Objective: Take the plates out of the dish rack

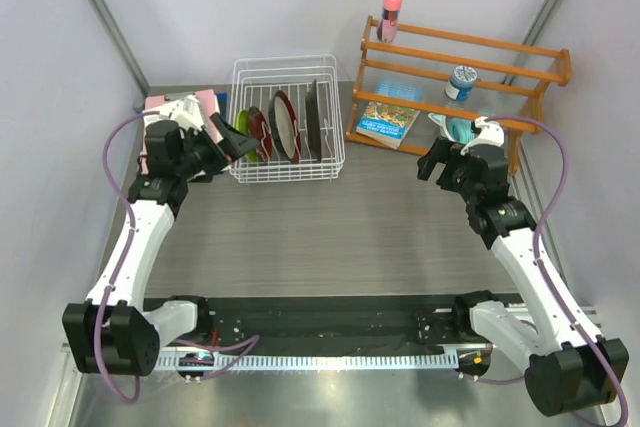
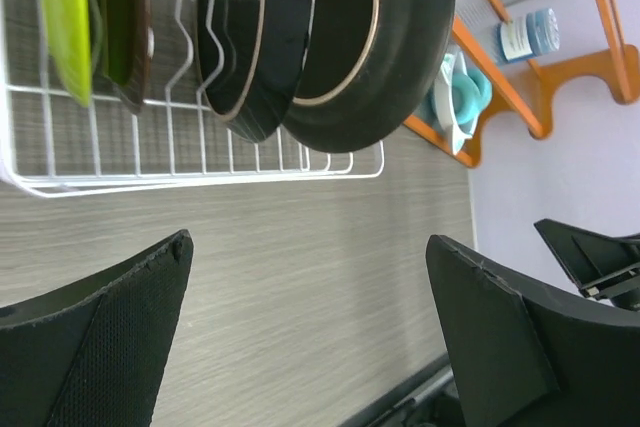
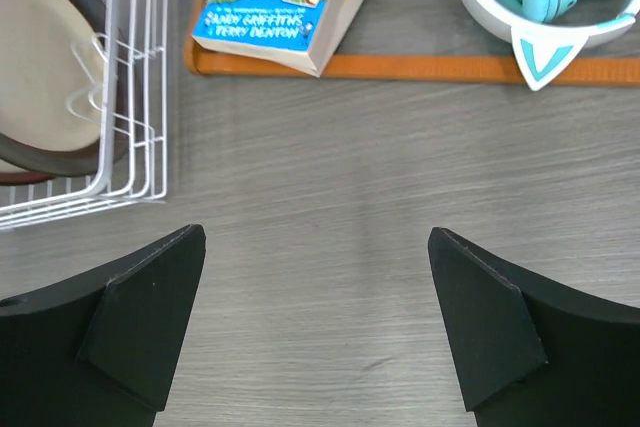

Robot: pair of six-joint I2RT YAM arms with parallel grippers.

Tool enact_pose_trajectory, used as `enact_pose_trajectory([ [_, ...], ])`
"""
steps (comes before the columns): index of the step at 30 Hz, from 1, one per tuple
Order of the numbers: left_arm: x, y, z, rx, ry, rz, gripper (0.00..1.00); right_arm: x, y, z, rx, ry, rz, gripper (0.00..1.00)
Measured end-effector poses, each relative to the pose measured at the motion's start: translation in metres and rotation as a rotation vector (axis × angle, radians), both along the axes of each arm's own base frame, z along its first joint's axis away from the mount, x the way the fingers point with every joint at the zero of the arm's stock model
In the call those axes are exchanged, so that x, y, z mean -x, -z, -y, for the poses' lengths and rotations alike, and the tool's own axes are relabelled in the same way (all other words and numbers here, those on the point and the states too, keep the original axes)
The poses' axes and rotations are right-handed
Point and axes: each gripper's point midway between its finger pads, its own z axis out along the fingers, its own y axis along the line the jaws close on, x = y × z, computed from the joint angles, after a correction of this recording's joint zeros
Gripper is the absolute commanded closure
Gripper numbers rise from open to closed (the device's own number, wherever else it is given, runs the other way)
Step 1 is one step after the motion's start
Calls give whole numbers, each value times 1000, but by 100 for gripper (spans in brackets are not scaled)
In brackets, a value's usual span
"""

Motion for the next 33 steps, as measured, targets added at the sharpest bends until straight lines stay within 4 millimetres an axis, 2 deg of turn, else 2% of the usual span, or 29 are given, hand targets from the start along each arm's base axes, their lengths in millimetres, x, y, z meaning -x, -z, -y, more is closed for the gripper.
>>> enact_pose_trajectory([
  [2, 1, -7, -5, -33, -17, 21, 1, -3, 9, 0, 15, -1, -30, 0],
  [5, 3, -29, -9, -68, -20, 96, 1, -5, 16, 2, 35, 4, -49, 0],
  [10, 3, -68, 0, -48, 34, 223, 1, -11, 22, 4, 58, 8, -74, 0],
  [13, -11, -82, 5, -50, 57, 253, 1, -13, 25, 5, 69, 10, -83, 0],
  [16, -33, -88, 18, -93, 73, 273, 3, -14, 28, 5, 73, 11, -94, 0],
  [18, -46, -87, 35, -136, 93, 276, 5, -15, 30, 6, 75, 12, -99, 0],
  [22, -77, -87, 90, -268, 127, 304, 8, -15, 31, 5, 76, 12, -102, 0],
  [26, -98, -66, 135, -401, 131, 297, 14, -17, 34, 5, 78, 11, -109, 0],
  [29, -113, -45, 148, -510, 94, 268, 16, -17, 35, 5, 79, 11, -113, 0],
  [33, -131, -25, 153, -642, 23, 239, 21, -18, 35, 5, 80, 11, -114, 0],
])
